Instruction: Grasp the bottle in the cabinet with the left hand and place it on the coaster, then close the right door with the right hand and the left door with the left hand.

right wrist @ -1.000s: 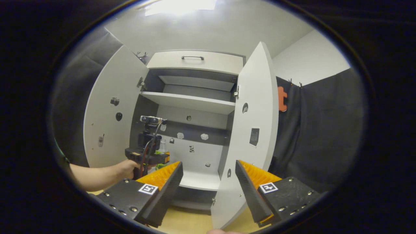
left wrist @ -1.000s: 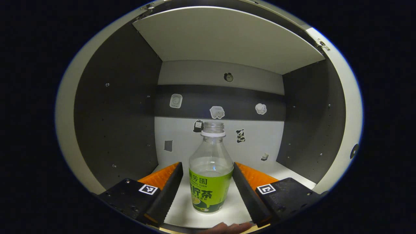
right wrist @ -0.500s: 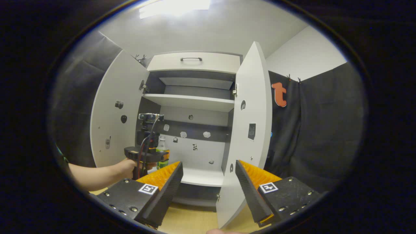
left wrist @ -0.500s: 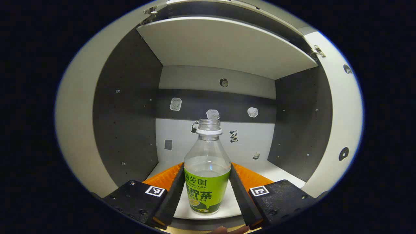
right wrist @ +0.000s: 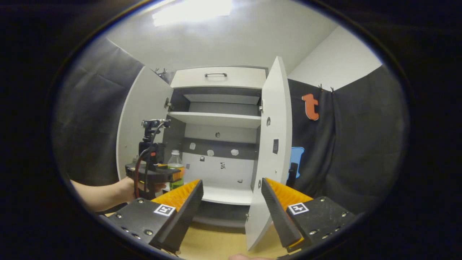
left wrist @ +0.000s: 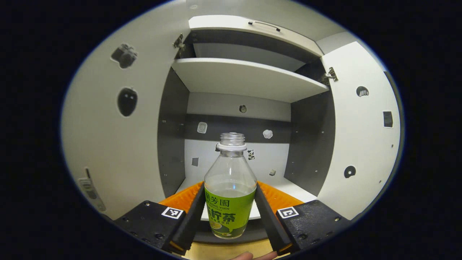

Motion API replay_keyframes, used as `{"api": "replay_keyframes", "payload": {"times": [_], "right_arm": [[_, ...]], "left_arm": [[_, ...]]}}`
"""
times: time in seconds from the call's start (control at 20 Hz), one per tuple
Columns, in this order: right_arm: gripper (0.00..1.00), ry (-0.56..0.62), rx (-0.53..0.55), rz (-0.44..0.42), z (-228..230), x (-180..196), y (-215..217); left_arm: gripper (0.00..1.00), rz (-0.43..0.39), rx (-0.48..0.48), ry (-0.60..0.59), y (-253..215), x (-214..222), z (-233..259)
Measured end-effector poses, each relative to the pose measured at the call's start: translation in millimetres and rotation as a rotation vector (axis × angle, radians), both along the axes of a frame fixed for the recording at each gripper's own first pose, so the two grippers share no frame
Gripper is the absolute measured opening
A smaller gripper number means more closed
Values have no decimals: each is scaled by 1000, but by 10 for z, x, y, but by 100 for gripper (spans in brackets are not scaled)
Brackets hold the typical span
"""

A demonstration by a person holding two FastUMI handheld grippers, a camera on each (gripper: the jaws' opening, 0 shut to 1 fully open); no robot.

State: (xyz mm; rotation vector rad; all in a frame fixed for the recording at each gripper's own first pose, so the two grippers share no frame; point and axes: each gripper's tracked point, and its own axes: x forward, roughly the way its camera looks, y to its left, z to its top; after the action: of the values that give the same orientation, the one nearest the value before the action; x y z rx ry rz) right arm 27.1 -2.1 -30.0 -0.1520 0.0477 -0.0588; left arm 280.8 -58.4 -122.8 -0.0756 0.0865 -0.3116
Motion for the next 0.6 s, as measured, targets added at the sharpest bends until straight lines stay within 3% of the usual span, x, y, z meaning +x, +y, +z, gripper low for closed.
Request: {"api": "replay_keyframes", "payload": {"times": [0.4,0.6], "right_arm": [[98,15,42,-1,-48,-219,6],[98,7,44,3,-19,-259,81]], "left_arm": [[80,17,-22,-18,248,-802,-14],[80,-27,49,-41,294,-1193,-228]]}}
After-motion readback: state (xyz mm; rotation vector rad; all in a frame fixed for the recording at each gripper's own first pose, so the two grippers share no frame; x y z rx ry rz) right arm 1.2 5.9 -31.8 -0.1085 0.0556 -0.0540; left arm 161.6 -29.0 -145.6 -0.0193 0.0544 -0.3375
